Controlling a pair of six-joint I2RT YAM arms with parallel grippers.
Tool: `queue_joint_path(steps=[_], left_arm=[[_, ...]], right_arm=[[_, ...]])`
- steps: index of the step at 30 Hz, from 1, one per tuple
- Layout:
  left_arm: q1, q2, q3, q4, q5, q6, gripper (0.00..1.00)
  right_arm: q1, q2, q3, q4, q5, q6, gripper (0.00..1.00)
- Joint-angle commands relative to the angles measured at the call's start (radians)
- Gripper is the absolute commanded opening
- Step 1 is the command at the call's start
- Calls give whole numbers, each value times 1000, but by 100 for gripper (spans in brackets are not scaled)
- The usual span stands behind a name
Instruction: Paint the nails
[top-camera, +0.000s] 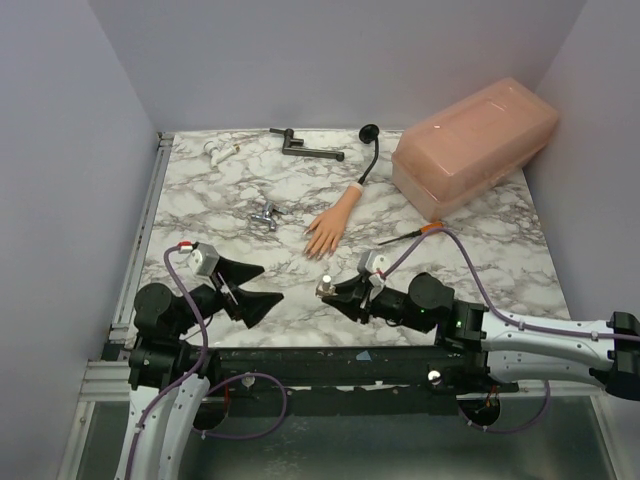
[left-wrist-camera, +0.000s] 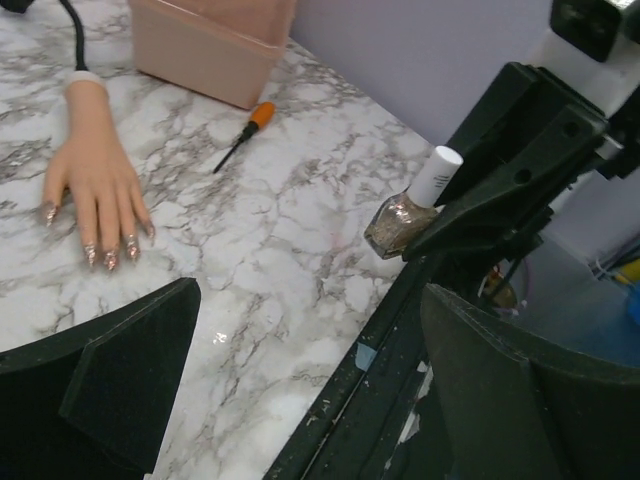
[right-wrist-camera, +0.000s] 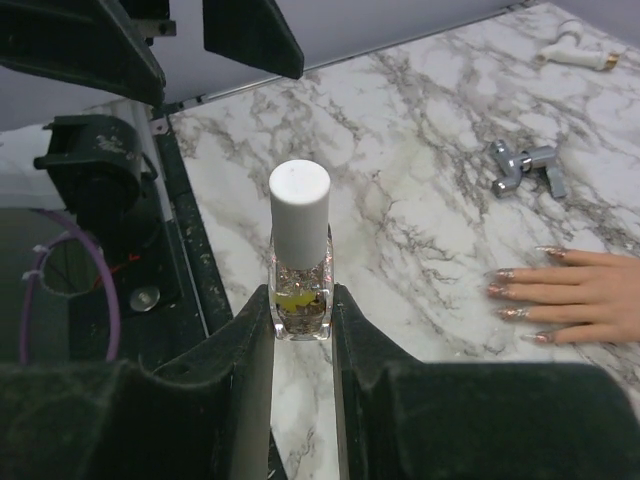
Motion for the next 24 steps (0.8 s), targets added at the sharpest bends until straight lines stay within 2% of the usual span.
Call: queue_joint_path(steps=[1, 8, 13, 20, 24], left_arm=[[5, -3, 12, 112, 256, -22, 92], [3, -25, -24, 273, 377, -137, 86], [-3, -29, -69, 464, 450, -251, 84], [-15, -37, -163, 801, 459, -487, 80], [-21, -23, -168, 828, 454, -498, 79]], right_arm=[[6, -30, 33, -173, -179, 29, 0], [6, -26, 119, -299, -368, 36, 1], [6, -16, 178, -334, -460, 38, 1], [7, -21, 201, -267, -481, 68, 1], [6, 29, 242, -295, -493, 77, 1]])
